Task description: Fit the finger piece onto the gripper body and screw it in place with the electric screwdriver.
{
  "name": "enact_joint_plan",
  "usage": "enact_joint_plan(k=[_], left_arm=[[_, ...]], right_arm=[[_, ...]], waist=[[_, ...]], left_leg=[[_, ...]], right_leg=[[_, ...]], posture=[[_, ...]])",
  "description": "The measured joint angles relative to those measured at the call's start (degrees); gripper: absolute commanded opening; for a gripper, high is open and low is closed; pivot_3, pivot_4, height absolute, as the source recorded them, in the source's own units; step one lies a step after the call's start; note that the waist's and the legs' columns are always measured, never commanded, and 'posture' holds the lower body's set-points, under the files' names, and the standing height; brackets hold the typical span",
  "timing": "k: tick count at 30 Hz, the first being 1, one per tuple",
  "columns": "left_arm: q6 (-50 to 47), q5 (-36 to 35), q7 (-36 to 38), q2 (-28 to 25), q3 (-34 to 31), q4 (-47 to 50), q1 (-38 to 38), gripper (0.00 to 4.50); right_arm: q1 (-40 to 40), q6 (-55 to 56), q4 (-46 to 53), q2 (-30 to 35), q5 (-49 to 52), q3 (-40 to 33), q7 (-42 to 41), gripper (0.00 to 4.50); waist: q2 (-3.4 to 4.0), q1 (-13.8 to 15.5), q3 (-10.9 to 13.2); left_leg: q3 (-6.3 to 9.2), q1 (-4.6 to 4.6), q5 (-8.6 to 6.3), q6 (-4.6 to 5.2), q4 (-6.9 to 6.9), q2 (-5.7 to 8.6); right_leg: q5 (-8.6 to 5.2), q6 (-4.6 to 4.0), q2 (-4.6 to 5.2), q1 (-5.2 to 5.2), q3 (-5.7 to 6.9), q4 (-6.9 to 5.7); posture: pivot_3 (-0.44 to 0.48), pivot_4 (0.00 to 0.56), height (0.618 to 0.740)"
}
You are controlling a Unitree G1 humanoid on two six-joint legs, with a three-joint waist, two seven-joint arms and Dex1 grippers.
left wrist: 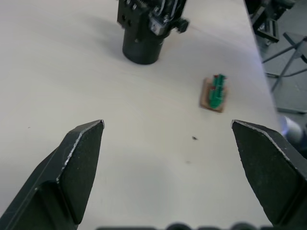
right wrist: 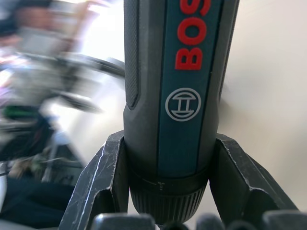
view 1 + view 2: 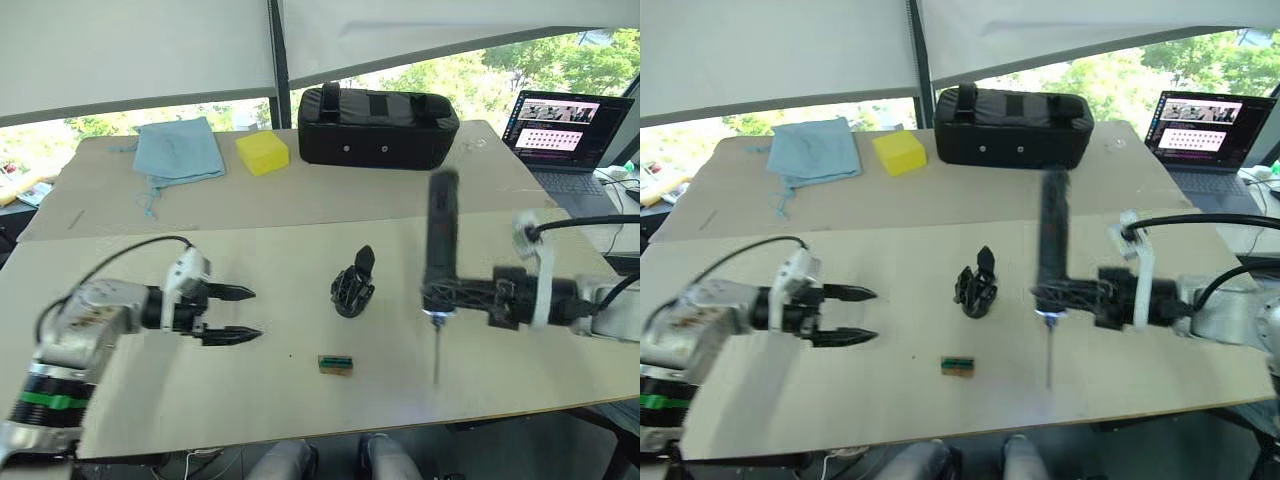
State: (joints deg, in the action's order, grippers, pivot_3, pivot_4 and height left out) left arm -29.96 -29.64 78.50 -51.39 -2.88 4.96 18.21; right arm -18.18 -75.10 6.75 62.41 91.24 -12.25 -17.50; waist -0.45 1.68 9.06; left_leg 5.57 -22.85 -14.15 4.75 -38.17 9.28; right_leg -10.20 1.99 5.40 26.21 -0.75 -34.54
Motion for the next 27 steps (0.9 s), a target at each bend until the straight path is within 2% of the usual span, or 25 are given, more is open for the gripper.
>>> enact_joint_plan(k=[3,6,9,11,15,16,18,21,24,27], left_arm=[[-0.12,-0.89,1.3,-1.02,-0.14,4.45,-0.85,4.5],[-1.57,-3.66,1.46,-1.03,-0.22,8.75,-0.53,4.5],[-2.71,-5.02,0.77,-1.01,-0.3,10.58,1.33,4.5],[-2.71,-5.1,0.09,-1.02,-0.39,10.52,2.14,4.5],[-2.65,-4.81,-0.42,-1.05,-0.39,9.74,2.07,4.5],[-2.64,-4.68,-0.42,-1.11,-0.39,9.57,2.03,4.5],[-2.72,-4.44,-0.47,-1.43,-0.44,8.52,1.68,4.5],[-3.81,-4.45,-1.35,-2.22,-1.31,5.16,1.11,4.5],[-3.71,-3.31,-1.43,-4.74,-3.02,-0.11,-1.9,4.5],[-2.34,-1.86,-0.69,-6.97,-4.67,-3.92,-5.98,4.5]], right_arm=[[0.0,-2.69,-5.9,0.04,-6.08,3.6,1.14,1.92],[-1.14,-2.59,-7.58,1.15,-16.98,10.15,-4.01,1.92],[-4.68,-1.72,-10.26,1.19,-23.8,13.79,-10.38,1.92],[-6.6,-0.51,-12.25,1.19,-28.25,15.65,-14.4,2.99],[-7.58,1.49,-13.53,1.19,-33.82,15.96,-19.48,4.41],[-6.83,2.2,-12.91,1.51,-34.68,15.59,-20.85,4.46],[-3.92,3.25,-10.45,2.84,-36.01,13.87,-22.96,4.46],[4.6,8.45,-5.07,5.96,-38.79,8.44,-27.47,4.46],[13.19,13.76,0.11,5.57,-39.2,-2.75,-32.96,4.46],[20.82,19.07,2.18,3.19,-39.99,-16.89,-38.54,4.46]], waist=[[0.16,-0.21,0.11],[0.24,-0.55,0.17],[0.24,-0.98,0.19],[0.22,-1.0,0.18],[0.02,-0.94,0.13],[-0.05,-0.81,0.14],[-0.06,-0.41,0.14],[-0.03,0.3,0.15],[-0.01,0.24,0.16],[0.01,0.16,0.17]], left_leg=[[-0.06,-0.06,0.02,-0.04,0.0,-0.03],[-0.05,-0.08,0.07,-0.1,0.0,-0.12],[-0.05,-0.01,0.09,-0.13,-0.02,-0.12],[-0.05,0.04,0.08,-0.11,-0.07,-0.12],[-0.05,0.05,0.06,-0.09,-0.17,-0.11],[-0.05,0.05,0.06,-0.09,-0.19,-0.11],[-0.04,0.03,0.05,-0.08,-0.23,-0.06],[-0.04,-0.04,0.05,-0.08,-0.22,-0.04],[-0.1,0.0,0.05,-0.08,-0.18,-0.1],[-0.12,0.03,0.05,-0.1,-0.16,-0.11]], right_leg=[[0.0,0.01,0.02,0.05,-0.03,0.04],[0.0,0.0,-0.06,0.08,0.0,0.02],[0.01,0.01,-0.06,-0.03,0.02,0.0],[0.03,0.04,-0.05,-0.12,0.03,0.0],[0.05,0.07,-0.07,-0.18,0.04,0.0],[0.06,0.08,-0.06,-0.17,0.05,0.01],[0.07,0.1,-0.06,-0.16,0.06,0.0],[0.07,0.11,-0.08,-0.03,0.09,-0.06],[0.06,0.1,-0.15,0.03,0.08,-0.16],[0.06,0.09,-0.13,-0.03,0.0,-0.17]], posture=[[0.0,0.15,0.74],[0.0,0.15,0.74],[0.0,0.15,0.74],[0.0,0.15,0.74],[0.0,0.15,0.74],[0.0,0.15,0.74],[0.0,0.15,0.74],[0.0,0.15,0.74],[0.0,0.15,0.74],[0.0,0.15,0.74]])
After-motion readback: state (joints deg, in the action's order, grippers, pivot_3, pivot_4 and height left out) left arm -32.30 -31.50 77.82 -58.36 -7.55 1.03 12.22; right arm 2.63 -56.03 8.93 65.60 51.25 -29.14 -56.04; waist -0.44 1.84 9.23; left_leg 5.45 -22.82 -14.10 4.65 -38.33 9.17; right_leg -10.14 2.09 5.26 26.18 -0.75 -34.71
